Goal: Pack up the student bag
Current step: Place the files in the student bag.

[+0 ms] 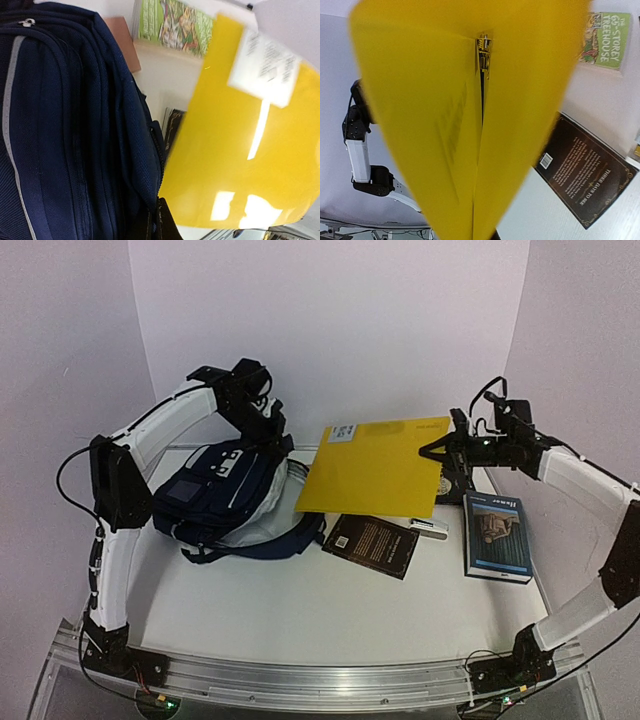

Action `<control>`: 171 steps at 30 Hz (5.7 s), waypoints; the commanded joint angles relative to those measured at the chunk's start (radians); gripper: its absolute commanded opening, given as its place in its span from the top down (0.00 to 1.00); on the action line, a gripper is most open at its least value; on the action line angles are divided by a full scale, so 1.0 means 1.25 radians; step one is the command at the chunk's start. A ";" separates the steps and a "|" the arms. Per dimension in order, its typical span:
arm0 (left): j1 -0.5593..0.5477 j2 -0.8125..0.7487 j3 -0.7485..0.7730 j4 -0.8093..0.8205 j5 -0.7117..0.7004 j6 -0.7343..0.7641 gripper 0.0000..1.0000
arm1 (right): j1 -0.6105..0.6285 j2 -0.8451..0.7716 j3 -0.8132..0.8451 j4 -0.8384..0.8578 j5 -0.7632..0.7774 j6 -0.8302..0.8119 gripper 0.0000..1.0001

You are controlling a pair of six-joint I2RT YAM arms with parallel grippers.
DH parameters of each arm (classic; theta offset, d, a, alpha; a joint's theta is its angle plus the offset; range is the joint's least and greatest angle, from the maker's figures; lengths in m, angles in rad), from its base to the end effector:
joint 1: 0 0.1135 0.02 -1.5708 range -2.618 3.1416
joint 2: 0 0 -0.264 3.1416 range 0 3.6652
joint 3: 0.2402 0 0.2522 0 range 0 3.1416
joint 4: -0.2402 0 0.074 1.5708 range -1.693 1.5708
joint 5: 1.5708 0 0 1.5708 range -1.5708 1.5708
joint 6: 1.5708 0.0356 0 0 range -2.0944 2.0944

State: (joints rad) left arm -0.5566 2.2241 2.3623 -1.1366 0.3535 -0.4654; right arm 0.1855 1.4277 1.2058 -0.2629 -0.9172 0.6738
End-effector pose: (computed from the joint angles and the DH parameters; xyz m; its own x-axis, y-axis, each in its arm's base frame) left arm 0.3951 -0.2603 0.3260 -0.9317 0.0838 -0.3534 0.2649 0.8226 -0.5031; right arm 0.3084 0.0866 0.3348 -0.8587 0.2249 -0.4606 -0.3413 0.4194 0.8412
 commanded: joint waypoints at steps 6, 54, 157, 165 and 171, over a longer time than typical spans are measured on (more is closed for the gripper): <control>0.037 -0.164 0.011 0.063 0.045 -0.051 1.00 | 0.105 0.107 0.017 0.323 0.069 0.216 1.00; 0.070 -0.314 -0.141 0.330 0.299 -0.244 1.00 | 0.492 0.775 0.471 0.607 0.291 0.398 1.00; 0.101 -0.357 -0.396 0.296 0.281 -0.198 1.00 | 0.533 0.318 0.183 0.056 0.216 -0.824 0.38; 0.102 -0.372 -0.434 0.315 0.285 -0.212 1.00 | 0.623 0.378 0.205 0.077 0.290 -1.038 0.55; 0.102 -0.380 -0.455 0.330 0.283 -0.220 1.00 | 0.654 0.441 0.238 0.034 0.337 -1.122 0.56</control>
State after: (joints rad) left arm -0.4320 1.7882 1.7929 -0.8175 0.6797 -0.7267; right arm 0.9818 1.9284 1.4471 -0.2013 -0.5555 -0.6052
